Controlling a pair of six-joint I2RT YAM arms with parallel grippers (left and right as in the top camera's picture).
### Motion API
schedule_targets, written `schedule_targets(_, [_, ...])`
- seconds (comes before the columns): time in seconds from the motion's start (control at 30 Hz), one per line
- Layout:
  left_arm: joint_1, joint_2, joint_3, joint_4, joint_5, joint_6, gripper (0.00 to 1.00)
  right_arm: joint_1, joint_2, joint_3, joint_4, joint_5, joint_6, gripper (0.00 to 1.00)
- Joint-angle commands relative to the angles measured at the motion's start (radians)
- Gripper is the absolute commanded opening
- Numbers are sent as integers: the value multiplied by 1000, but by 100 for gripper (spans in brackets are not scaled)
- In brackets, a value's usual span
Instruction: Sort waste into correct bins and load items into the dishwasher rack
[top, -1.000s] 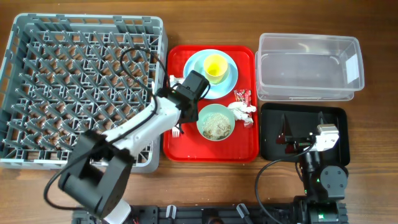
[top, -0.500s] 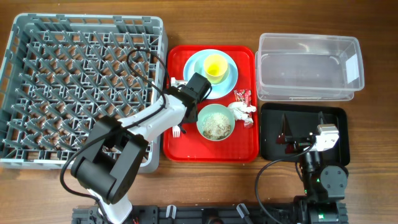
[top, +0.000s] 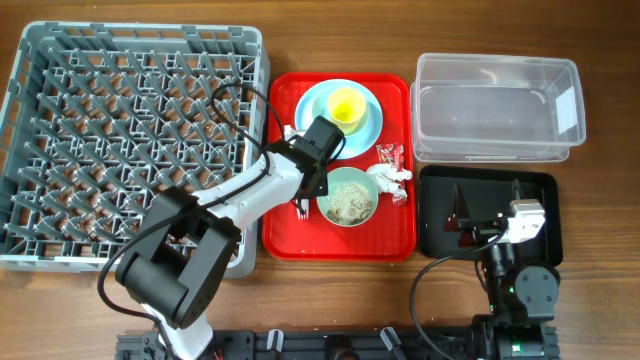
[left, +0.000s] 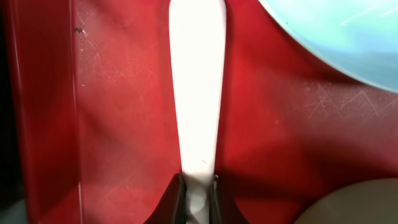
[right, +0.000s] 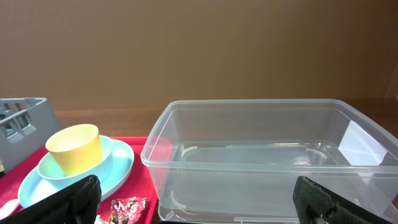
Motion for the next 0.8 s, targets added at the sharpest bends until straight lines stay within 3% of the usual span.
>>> schedule_targets(0.0, [-5,-8,1,-26,-80,2,4,4,-6,-1,3,16,-6,100])
schedule_targets(0.17, [-5,-268,8,-61,-167,60,4,4,-6,-1,3,16,-5,100])
schedule_targets(0.33, [5,-496,8,-178,-396,145,4,4,-6,-1,3,16,-6,100])
schedule_targets(0.53, [163,-434,-8,-213,-381,190,4,4,-6,-1,3,16,-5,100])
schedule_targets(0.63, [199,-382,-9,-183,-263,278,4,4,-6,-1,3,16,-6,100])
schedule_targets(0.77, [199,-358,-7,-155,-266,286,17,4,-6,-1,3,16,-6,100])
